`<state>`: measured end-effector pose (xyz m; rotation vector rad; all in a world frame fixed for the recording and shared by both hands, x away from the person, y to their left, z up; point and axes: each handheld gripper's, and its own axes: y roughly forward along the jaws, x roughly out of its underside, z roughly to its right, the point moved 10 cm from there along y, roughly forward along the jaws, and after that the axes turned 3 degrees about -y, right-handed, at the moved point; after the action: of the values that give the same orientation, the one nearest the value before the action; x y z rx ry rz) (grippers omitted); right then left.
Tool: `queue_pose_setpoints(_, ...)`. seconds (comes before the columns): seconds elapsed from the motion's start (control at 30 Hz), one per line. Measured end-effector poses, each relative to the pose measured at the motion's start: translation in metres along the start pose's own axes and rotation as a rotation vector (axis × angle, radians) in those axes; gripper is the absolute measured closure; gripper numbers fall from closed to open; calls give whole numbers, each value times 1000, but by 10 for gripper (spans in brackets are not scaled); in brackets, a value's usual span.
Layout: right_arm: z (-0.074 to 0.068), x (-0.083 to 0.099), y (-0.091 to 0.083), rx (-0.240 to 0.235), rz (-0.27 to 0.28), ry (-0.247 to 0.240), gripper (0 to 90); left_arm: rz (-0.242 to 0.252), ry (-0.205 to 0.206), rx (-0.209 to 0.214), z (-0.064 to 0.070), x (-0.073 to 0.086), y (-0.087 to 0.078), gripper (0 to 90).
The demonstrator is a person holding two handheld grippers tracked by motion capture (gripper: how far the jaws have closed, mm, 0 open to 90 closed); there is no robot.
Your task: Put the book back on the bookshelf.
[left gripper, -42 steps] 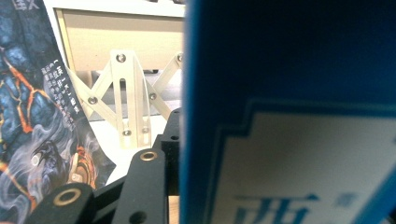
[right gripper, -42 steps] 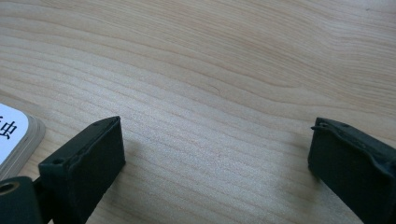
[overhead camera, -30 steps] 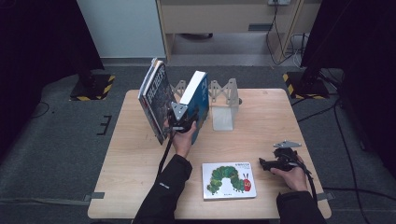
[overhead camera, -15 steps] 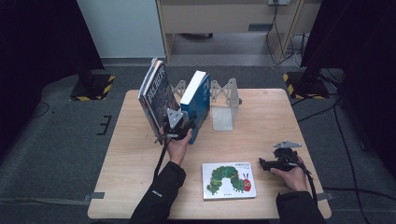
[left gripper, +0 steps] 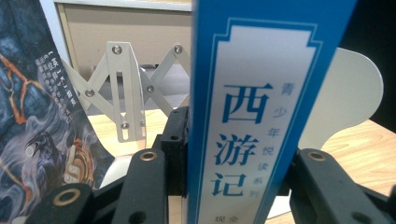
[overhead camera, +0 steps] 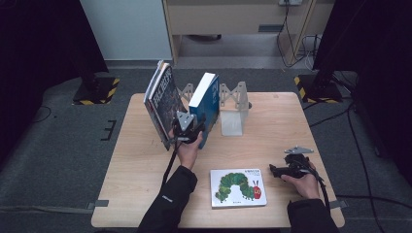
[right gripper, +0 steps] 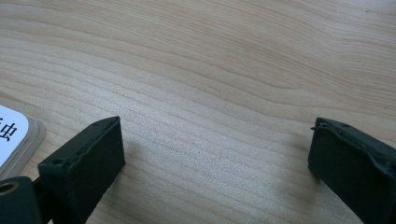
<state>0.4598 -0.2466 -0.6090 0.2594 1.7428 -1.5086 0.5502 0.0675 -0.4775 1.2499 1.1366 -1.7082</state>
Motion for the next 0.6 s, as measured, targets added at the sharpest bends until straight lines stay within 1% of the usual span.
queue_pose_setpoints(0.03, 0, 0, 0, 0, 0, 0, 38, -3, 3, -1, 0, 0, 1, 597)
queue_pose_setpoints(0.13, 0, 0, 0, -1, 2, -1, 39, 0, -6, 3, 2, -1, 5, 595)
queue_pose_setpoints(0.3, 0, -1, 1, 0, 4, -2, 39, -10, -10, -6, 6, -3, 15, 595)
queue_pose_setpoints(0.4, 0, -1, 1, -1, 4, -2, 38, -11, -6, 0, 7, -4, 18, 587)
queue_pose_setpoints(0.5, 0, -1, 1, 0, 6, -3, 39, -12, 7, 13, 7, -3, 17, 574)
queue_pose_setpoints(0.6, -1, 0, 0, -1, 3, -1, 40, -7, 10, 30, 8, 0, 8, 556)
